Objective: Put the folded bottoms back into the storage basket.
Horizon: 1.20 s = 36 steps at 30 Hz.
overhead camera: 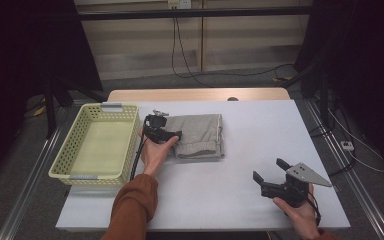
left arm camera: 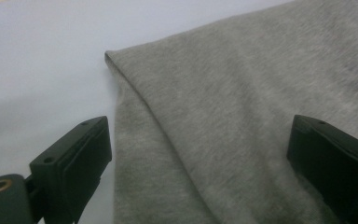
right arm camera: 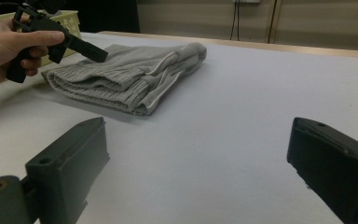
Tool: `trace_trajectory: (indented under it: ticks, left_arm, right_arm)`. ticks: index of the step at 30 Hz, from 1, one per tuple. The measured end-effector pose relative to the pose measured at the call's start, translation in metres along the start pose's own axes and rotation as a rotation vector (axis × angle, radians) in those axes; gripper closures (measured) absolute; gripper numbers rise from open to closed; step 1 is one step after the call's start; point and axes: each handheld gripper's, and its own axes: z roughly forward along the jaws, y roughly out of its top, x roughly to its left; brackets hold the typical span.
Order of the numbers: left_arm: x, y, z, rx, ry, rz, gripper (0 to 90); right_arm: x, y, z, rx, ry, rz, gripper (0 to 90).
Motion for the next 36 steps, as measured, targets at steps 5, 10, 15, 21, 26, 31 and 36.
trace_trajectory:
  ticks: [5, 10, 15, 21, 26, 31, 36]
  left_arm:
    - [0.003, -0.004, 0.006, 0.022, 0.000, -0.022, 3.9]
    - [0.002, -0.004, 0.007, 0.019, 0.014, -0.025, 3.6]
    - [0.002, -0.002, 0.004, 0.008, -0.068, -0.098, 6.6]
    - [-0.009, -0.001, 0.005, 0.010, -0.079, -0.065, 23.8]
    - [-0.018, 0.002, 0.004, 0.041, -0.071, -0.013, 39.2]
    - [-0.025, 0.003, 0.004, 0.047, -0.104, 0.015, 53.3]
    - [-0.026, 0.001, 0.004, 0.042, -0.153, 0.017, 67.8]
  right_arm:
    - [0.000, 0.000, 0.000, 0.000, 0.002, 0.000, 4.7]
    - [0.000, 0.000, 0.000, 0.001, 0.002, -0.001, 4.7]
    - [0.000, 0.000, 0.000, 0.000, -0.002, -0.002, 4.7]
    - [0.001, 0.000, 0.000, 0.001, -0.001, -0.004, 4.8]
    - [0.000, 0.000, 0.000, 0.003, 0.000, -0.007, 4.8]
    - [0.001, 0.000, 0.001, 0.003, -0.002, -0.006, 4.8]
    - [0.001, 0.000, 0.000, 0.005, -0.005, -0.006, 4.9]
